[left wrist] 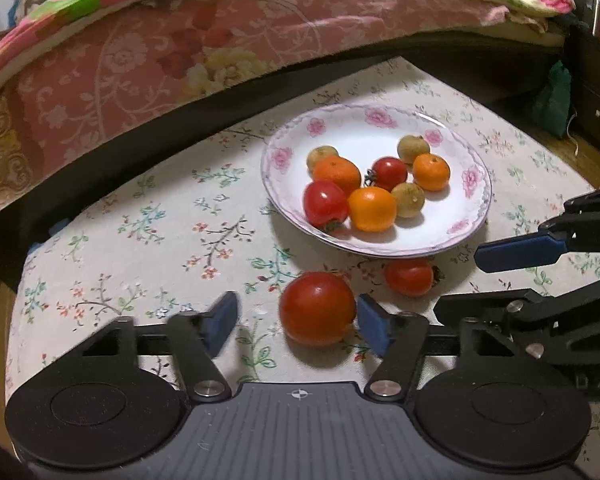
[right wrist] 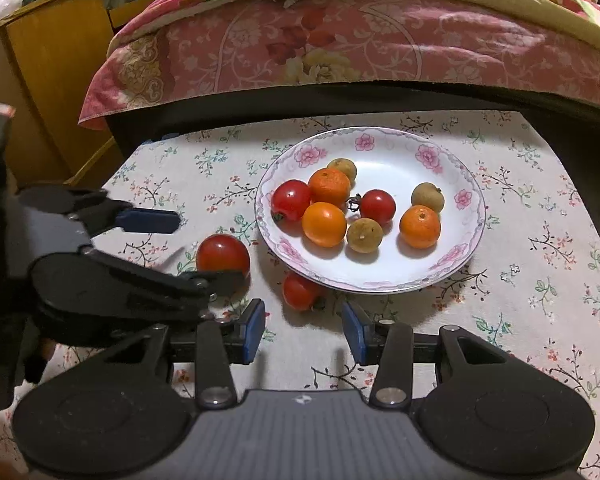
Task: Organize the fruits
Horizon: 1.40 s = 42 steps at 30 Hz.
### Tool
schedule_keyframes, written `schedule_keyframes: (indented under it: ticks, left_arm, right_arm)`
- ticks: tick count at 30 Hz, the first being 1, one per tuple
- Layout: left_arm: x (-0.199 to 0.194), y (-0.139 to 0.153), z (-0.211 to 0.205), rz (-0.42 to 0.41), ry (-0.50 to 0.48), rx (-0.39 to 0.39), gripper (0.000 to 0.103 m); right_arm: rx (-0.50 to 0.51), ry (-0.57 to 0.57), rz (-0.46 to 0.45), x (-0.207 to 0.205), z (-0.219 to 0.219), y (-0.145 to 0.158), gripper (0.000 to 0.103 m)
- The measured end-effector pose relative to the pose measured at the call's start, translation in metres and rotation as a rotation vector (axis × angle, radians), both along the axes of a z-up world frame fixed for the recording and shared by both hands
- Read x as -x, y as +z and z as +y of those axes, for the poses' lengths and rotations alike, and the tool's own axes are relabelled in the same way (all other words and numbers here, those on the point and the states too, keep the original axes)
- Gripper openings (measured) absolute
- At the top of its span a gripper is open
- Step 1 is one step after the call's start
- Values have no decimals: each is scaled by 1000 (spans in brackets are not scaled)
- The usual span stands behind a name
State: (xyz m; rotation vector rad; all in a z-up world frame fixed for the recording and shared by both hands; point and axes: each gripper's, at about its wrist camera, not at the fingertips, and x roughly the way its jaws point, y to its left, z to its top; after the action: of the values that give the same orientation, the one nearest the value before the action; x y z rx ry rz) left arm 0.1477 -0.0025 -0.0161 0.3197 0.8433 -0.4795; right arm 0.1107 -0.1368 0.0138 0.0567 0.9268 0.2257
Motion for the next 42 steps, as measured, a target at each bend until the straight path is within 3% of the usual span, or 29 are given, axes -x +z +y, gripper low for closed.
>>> schedule_keyframes:
  ticks: [6, 15, 32, 42]
  left_arm:
    - [2, 3, -2, 12, -1, 13, 50]
    - [11, 6, 7, 14, 32, -29, 49]
    - [52, 16, 45, 73, 115, -32, 49]
    - [59, 14, 37, 71, 97, -63, 49]
  right_arm:
    - [6, -4, 12, 0, -2, 0, 42]
    - [-5, -10, 5, 1, -5, 5, 42]
    - [-61, -25, 19, -8, 15, -1, 42]
    - [-31, -21, -7, -15, 25, -7, 42]
